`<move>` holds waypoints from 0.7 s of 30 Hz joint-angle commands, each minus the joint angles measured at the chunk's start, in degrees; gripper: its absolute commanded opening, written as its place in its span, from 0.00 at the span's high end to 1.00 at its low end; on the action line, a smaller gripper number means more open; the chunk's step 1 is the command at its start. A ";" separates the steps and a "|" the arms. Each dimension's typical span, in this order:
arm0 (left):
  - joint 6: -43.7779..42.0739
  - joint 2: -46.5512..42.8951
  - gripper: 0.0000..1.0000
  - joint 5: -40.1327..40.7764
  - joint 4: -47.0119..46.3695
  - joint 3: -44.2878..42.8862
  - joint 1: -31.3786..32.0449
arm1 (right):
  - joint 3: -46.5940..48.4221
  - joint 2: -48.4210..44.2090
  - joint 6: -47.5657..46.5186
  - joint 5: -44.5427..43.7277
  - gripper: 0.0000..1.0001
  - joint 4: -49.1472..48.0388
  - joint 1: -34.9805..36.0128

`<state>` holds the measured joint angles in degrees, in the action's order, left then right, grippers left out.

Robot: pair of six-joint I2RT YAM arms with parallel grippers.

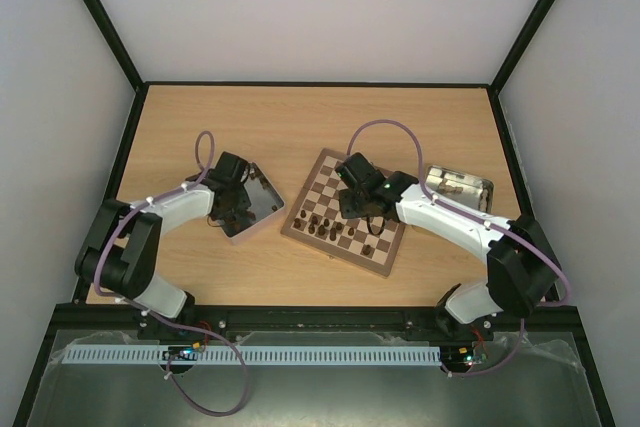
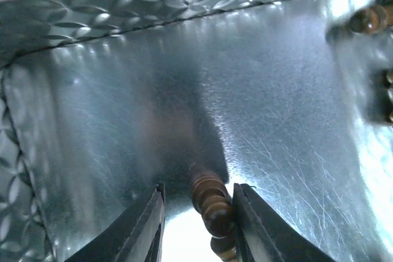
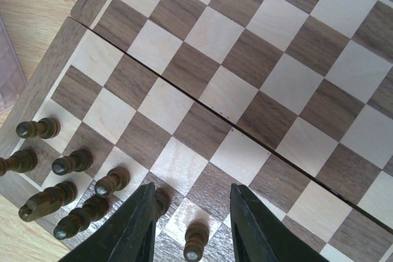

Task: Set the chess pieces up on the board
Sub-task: Pick up the chess piece from the storage box.

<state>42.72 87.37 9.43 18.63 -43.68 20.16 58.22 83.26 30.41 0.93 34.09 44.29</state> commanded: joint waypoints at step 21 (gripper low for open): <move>-7.31 -10.63 0.91 1.25 1.64 -7.38 10.06 | -3.43 -9.01 5.43 -13.88 0.68 -4.22 -0.22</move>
<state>39.24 78.98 11.66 19.03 -46.30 24.67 56.23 78.30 32.27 -5.04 31.86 44.29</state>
